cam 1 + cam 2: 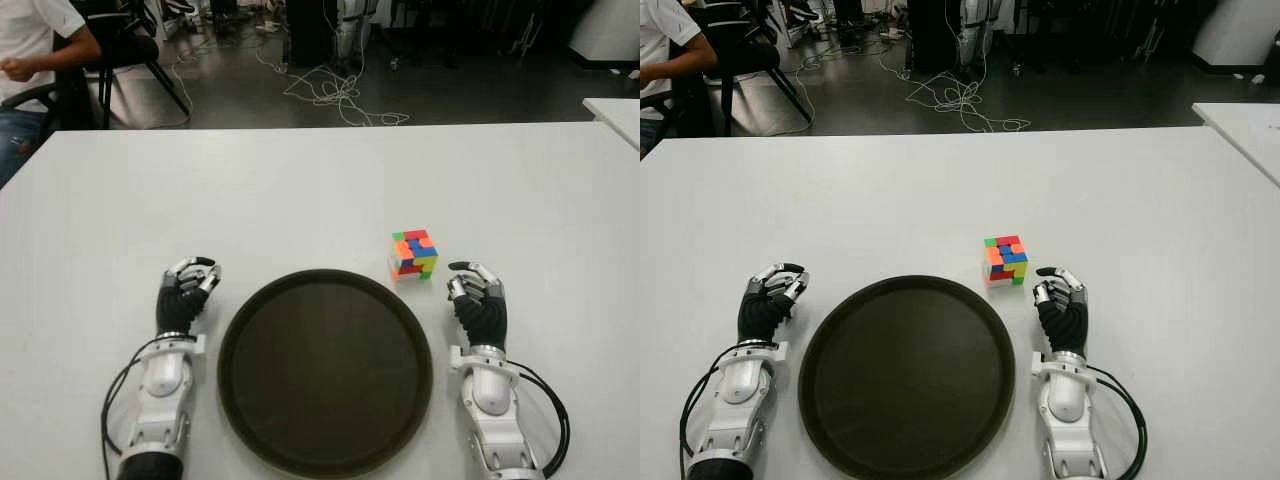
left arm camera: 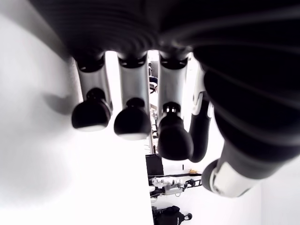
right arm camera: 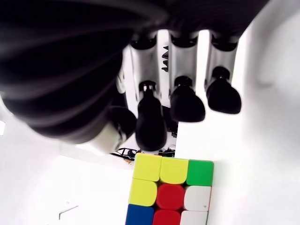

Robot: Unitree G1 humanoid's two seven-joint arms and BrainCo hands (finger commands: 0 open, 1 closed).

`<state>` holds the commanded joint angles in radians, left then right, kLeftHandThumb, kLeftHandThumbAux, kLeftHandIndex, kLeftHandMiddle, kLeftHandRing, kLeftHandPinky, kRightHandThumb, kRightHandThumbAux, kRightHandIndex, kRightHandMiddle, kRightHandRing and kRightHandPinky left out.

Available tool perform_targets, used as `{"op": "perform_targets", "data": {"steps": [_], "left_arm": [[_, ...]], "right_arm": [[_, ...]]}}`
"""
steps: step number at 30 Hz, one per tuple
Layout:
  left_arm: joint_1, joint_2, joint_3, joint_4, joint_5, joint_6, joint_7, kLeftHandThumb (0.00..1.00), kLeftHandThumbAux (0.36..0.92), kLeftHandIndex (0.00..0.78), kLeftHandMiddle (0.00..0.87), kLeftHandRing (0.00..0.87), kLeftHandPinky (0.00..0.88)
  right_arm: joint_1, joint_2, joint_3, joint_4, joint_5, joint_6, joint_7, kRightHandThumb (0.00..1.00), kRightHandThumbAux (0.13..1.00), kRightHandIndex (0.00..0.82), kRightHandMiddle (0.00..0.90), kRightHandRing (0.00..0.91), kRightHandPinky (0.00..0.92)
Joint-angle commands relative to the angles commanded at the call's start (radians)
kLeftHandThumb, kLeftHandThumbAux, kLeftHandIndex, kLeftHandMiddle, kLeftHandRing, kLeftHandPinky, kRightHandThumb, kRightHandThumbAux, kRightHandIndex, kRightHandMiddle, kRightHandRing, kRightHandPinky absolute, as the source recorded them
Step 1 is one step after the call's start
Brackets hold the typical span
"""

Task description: Pick up the Rubik's Cube and put it in the plate

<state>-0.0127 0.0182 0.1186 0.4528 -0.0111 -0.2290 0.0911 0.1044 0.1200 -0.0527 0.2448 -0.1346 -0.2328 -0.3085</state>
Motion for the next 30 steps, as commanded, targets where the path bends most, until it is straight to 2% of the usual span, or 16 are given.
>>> {"op": "perform_targets", "data": {"steps": [15,30], "left_arm": [[0.012,-0.023,0.007,-0.033,0.001,0.026,0.025,0.704,0.706,0.444,0.826,0.847,0.838],[0.016,-0.020,0.006,-0.038,0.001,0.029,0.016,0.703,0.707,0.443,0.825,0.846,0.828]], "right_arm": [[0.001,-0.001,-0.004,0.009,0.009,-0.021,0.006,0.691,0.728,0.438,0.763,0.793,0.796],[0.004,-0.006,-0.004,-0.007,0.016,0.029,0.014,0.688,0.728,0.438,0.771,0.802,0.805]]}}
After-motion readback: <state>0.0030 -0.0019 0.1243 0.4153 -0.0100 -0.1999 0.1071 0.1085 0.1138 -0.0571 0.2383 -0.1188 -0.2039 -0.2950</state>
